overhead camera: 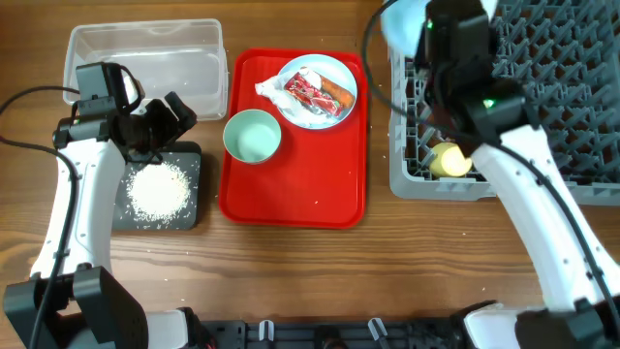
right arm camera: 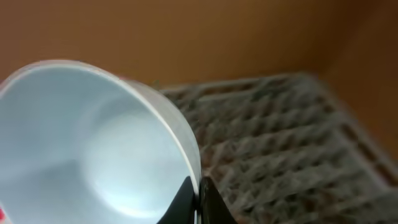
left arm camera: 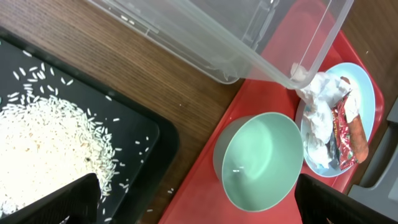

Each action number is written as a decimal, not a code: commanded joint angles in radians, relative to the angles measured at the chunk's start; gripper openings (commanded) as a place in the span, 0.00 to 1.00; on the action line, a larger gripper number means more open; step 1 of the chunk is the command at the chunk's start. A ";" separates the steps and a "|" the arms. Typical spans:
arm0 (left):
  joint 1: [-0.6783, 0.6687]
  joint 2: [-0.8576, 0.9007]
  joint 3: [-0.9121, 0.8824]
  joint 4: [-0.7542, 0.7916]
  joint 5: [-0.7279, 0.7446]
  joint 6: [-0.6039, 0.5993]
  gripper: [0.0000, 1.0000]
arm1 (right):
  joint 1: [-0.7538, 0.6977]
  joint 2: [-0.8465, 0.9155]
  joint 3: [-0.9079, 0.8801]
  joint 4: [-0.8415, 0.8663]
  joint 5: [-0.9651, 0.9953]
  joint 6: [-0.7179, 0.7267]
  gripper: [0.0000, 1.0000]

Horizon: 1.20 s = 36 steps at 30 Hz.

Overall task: Sort waste into correct bins and load items into the dishwasher rack
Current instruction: 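Grasp the light-blue bowl on the red tray with the right gripper, then carry the light-blue bowl into the dish rack and release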

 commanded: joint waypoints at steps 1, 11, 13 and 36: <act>0.005 -0.001 0.001 -0.001 -0.013 -0.016 1.00 | -0.042 0.111 -0.006 0.137 0.300 -0.180 0.04; 0.005 -0.001 0.001 -0.001 -0.013 -0.016 1.00 | -0.053 0.515 -0.006 0.558 0.542 -0.855 0.04; 0.005 -0.001 0.001 -0.001 -0.013 -0.016 1.00 | -0.053 0.536 -0.006 0.558 0.542 -0.854 0.04; 0.005 -0.001 0.001 -0.001 -0.013 -0.016 1.00 | 0.092 0.548 -0.006 0.325 0.421 -0.857 1.00</act>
